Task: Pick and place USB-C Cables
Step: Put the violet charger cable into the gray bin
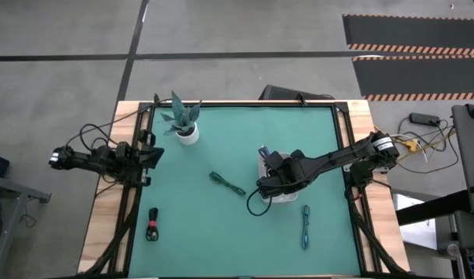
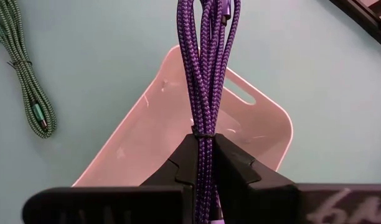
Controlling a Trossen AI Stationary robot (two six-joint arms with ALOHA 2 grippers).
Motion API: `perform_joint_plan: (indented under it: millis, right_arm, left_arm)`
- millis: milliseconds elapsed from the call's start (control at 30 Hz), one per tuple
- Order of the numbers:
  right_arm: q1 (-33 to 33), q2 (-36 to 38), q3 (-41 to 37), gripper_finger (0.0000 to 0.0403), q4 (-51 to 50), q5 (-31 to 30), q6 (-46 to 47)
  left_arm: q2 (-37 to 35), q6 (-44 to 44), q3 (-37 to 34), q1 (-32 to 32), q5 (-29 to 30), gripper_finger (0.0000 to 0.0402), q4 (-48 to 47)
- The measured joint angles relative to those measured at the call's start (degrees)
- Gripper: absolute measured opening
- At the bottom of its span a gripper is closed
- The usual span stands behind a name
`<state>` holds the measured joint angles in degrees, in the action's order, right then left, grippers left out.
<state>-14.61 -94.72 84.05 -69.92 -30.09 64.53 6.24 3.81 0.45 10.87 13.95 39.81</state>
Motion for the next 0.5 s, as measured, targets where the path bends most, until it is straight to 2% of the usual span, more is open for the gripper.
perform_joint_plan:
  millis: [233, 500]
  right_arm:
    - [0.16, 0.00, 0.00, 0.0024, 0.21, 0.00, 1.43]
    - [0.42, 0.00, 0.00, 0.0024, 0.43, 0.09, 10.84]
  left_arm:
    - [0.00, 0.00, 0.00, 0.02, -0.01, 0.0000, -0.02]
    - [0.00, -0.07, 0.00, 0.04, 0.01, 0.0000, -0.02]
